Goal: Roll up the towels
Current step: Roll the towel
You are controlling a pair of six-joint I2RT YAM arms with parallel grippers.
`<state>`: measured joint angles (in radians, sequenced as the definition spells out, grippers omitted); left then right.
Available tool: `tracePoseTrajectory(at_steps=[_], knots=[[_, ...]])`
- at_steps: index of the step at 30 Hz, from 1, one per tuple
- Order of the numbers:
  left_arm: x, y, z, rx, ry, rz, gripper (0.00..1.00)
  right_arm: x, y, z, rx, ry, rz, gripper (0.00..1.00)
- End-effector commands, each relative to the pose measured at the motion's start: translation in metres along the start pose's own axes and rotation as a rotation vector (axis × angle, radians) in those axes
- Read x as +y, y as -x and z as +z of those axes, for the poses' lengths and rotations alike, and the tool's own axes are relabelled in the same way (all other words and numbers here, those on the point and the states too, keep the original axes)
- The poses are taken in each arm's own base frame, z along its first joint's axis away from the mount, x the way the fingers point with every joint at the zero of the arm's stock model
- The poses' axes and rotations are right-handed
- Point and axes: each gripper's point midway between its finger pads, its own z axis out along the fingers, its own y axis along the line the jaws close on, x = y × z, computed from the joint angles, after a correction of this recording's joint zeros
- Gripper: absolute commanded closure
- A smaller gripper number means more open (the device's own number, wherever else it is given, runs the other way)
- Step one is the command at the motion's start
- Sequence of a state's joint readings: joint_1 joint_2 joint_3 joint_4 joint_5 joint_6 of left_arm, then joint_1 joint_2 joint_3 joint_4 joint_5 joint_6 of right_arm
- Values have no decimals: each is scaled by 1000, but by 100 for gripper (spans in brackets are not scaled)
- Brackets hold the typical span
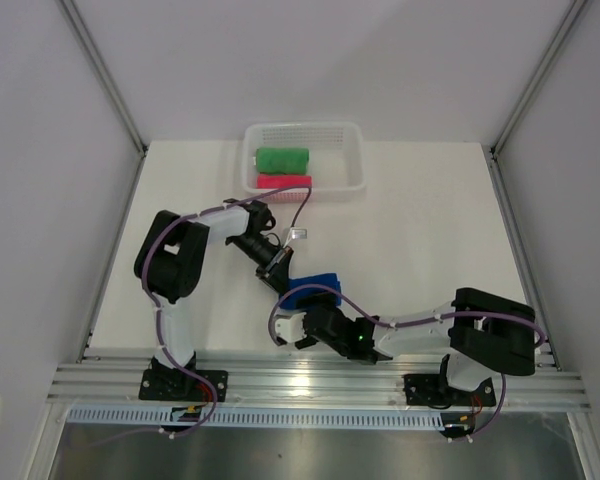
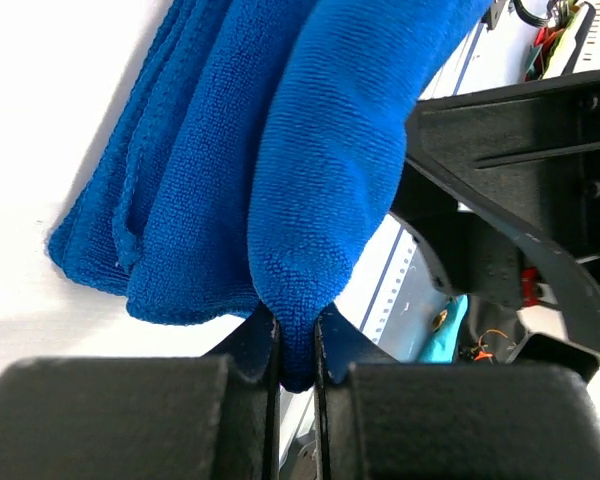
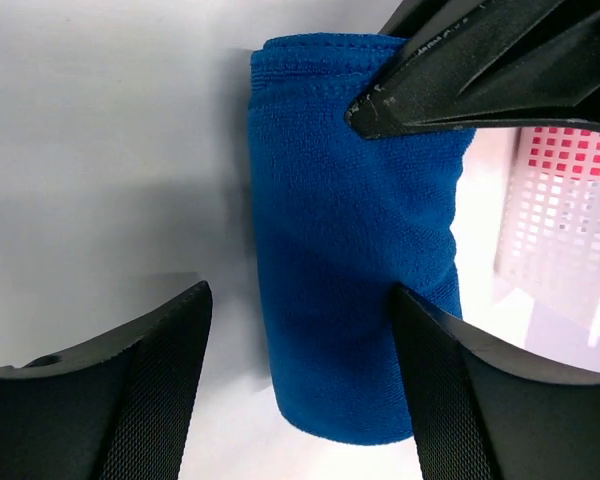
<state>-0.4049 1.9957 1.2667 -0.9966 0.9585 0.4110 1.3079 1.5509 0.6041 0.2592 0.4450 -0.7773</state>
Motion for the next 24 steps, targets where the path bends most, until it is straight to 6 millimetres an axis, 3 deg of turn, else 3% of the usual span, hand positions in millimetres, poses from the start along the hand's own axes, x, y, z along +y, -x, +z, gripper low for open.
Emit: tracePoseTrajectory(at_steps=[1, 10, 13, 22, 24], knots=[[-7, 9, -5, -27, -40, 19, 99, -25, 14, 7, -6, -103, -5, 26], [-8, 7, -4, -17, -53, 24, 99, -15, -12, 30, 95, -55, 25, 29], [-11, 8, -5, -22, -65, 38, 96, -10, -16, 33, 96, -10, 60, 39], [-9, 18, -22, -77, -67, 46, 71, -7, -14, 31, 47, 80, 153, 96], [-8, 20, -27, -88, -49, 57, 69, -6, -12, 30, 40, 97, 165, 99]])
